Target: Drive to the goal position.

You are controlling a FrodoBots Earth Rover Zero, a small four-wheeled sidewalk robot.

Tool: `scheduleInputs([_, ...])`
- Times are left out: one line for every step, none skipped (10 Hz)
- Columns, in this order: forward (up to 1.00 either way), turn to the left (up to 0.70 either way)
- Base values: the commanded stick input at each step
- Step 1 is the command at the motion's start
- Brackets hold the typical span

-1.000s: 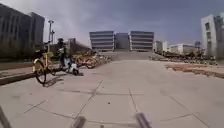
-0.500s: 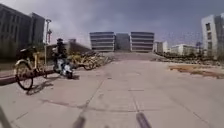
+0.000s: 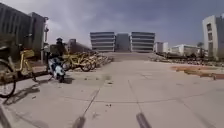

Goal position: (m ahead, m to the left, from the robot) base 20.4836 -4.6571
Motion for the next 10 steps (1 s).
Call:
scheduleInputs([1.0, -0.4])
scheduleInputs([1.0, -0.3])
scheduleInputs([1.0, -0.12])
scheduleInputs([1.0, -0.03])
scheduleInputs([1.0, 0.0])
scheduleInputs([1.0, 0.0])
scheduleInputs([1.0, 0.0])
scheduleInputs([1.0, 0.0])
scheduleInputs([1.0, 0.0])
scheduleInputs([1.0, 0.0])
